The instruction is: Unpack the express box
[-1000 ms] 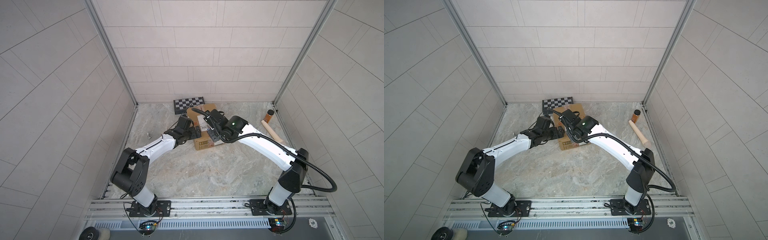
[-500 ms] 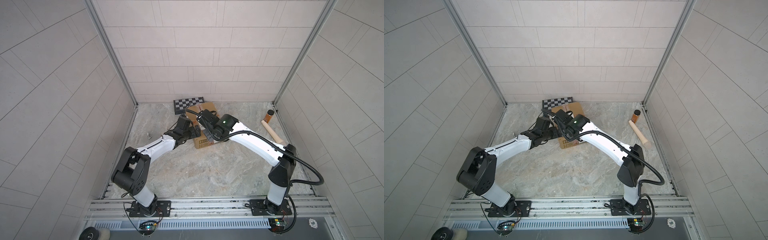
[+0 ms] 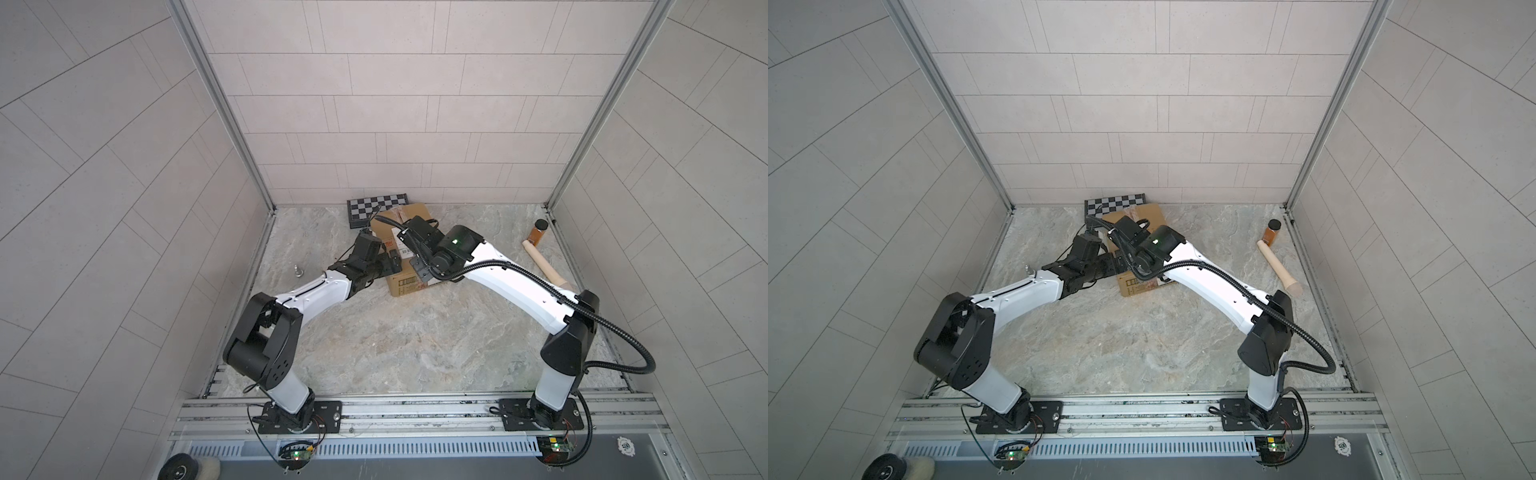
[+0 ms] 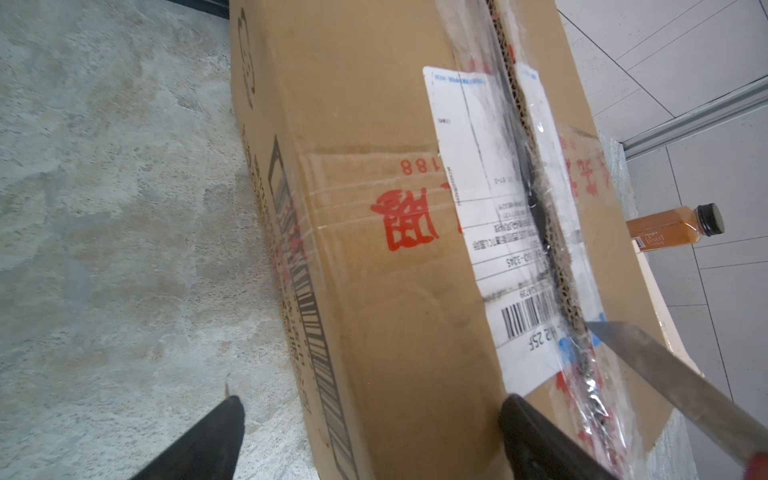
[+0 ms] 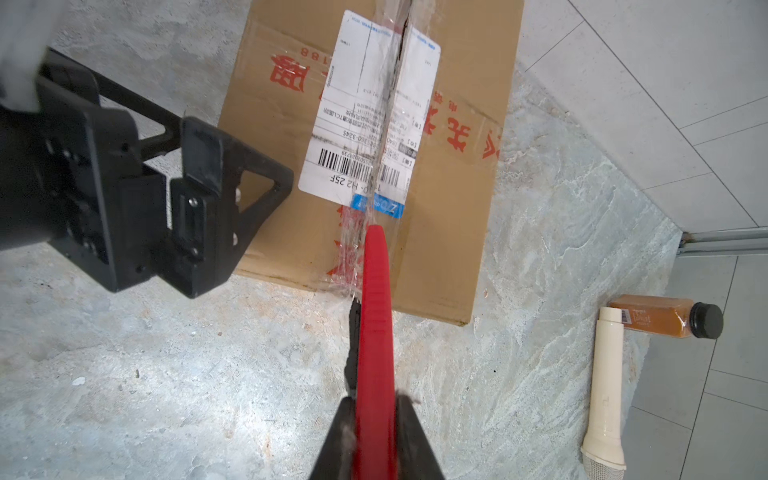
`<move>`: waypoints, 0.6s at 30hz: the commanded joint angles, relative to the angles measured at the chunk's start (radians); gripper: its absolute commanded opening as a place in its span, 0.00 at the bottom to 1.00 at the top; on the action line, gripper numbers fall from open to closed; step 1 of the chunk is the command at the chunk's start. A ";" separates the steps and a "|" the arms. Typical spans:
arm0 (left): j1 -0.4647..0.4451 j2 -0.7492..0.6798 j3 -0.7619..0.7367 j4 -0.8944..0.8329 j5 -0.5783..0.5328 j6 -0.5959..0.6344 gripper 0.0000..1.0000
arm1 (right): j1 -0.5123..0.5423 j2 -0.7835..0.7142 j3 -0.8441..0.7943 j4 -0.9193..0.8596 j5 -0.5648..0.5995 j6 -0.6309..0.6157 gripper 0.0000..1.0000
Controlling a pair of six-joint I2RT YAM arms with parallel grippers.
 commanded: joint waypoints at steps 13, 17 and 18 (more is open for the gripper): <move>-0.001 0.065 -0.070 -0.162 -0.026 0.019 0.98 | -0.002 -0.052 -0.080 0.102 -0.016 -0.008 0.00; -0.001 0.067 -0.071 -0.161 -0.023 0.017 0.98 | -0.002 -0.033 -0.087 0.102 0.006 -0.010 0.00; -0.002 0.067 -0.072 -0.161 -0.023 0.016 0.98 | -0.002 -0.029 -0.090 0.101 0.015 -0.009 0.00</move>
